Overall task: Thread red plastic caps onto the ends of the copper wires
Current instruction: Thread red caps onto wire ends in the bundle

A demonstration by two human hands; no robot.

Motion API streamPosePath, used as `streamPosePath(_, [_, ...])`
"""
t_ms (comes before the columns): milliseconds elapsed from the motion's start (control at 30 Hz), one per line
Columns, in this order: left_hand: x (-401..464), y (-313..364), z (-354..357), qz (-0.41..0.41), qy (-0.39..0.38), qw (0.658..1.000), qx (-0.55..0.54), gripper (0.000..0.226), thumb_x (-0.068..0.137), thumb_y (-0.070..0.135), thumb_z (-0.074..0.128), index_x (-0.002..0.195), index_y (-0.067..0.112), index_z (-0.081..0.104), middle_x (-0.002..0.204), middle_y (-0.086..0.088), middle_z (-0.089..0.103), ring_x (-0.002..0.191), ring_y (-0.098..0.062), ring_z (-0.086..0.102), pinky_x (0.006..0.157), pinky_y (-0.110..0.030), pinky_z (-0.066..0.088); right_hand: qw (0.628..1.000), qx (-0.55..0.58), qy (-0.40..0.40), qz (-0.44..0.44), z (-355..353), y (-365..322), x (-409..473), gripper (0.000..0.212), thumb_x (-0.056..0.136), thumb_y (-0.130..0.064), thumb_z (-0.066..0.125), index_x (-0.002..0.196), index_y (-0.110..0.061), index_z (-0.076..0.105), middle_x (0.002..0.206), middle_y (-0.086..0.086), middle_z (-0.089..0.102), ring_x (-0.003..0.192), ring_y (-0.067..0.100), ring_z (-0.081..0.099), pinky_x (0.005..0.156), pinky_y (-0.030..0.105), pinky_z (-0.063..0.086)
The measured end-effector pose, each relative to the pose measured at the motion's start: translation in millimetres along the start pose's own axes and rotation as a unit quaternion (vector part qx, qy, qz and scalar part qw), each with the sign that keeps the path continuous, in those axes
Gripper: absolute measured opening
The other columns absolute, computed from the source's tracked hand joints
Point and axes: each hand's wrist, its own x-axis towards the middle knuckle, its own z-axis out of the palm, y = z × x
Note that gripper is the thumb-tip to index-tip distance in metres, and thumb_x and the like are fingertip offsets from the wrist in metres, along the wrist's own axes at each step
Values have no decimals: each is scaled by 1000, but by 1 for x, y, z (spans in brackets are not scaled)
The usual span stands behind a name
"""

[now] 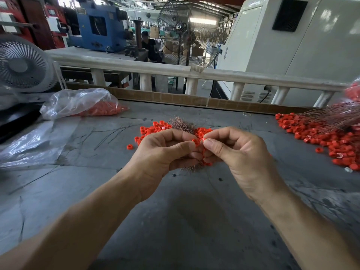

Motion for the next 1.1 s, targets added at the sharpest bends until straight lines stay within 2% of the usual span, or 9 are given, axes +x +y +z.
streamPosePath(167, [0,0,0,5,0,1000,10,26,73,17,80,97,7,75,95,-21,75,86,-26,74,77,-30,60,992,-103,10,-67,0,-3,-1,11,88,-19,78,92,-29,77,91,-4,77,86,16,73,76,32,59])
streamPosePath(267, [-1,0,1,12,-8,999,29,25,75,17,79,97,8,75,98,-22,75,89,-27,74,79,-31,60,984,-154,9,-93,2,-6,-3,14,88,-16,79,91,-30,77,89,-11,76,89,11,73,78,23,57])
streamPosePath(533, [-1,0,3,40,-3,996,74,25,78,15,75,100,5,72,94,-20,76,86,-25,75,76,-28,60,956,-257,2,-140,5,-14,-6,10,85,-9,80,91,-17,79,88,-10,73,90,9,69,78,17,52])
streamPosePath(700, [-3,0,3,56,3,994,92,22,79,14,74,99,5,72,90,-17,77,83,-21,75,72,-23,59,951,-265,-2,-158,5,-16,-6,9,84,-6,80,90,-13,80,89,-9,73,91,9,69,80,19,54])
streamPosePath(867, [-3,0,3,57,4,994,98,24,79,14,74,101,3,71,91,-18,76,84,-23,75,74,-25,60,949,-268,-2,-164,6,-15,-6,10,83,-6,81,91,-12,81,91,-7,74,92,9,69,84,22,54])
streamPosePath(967, [-3,0,3,44,6,996,82,26,77,17,74,99,3,71,90,-18,75,84,-24,74,76,-28,61,940,-290,-5,-183,8,-15,-6,13,82,-5,82,93,-12,81,93,-5,74,93,9,68,85,24,54])
streamPosePath(1100, [-3,0,2,5,7,1000,25,27,77,20,75,98,4,72,89,-19,72,83,-25,71,75,-30,60,929,-316,-7,-191,11,-14,-8,19,80,-9,85,97,-16,78,92,-10,69,88,7,64,78,16,48])
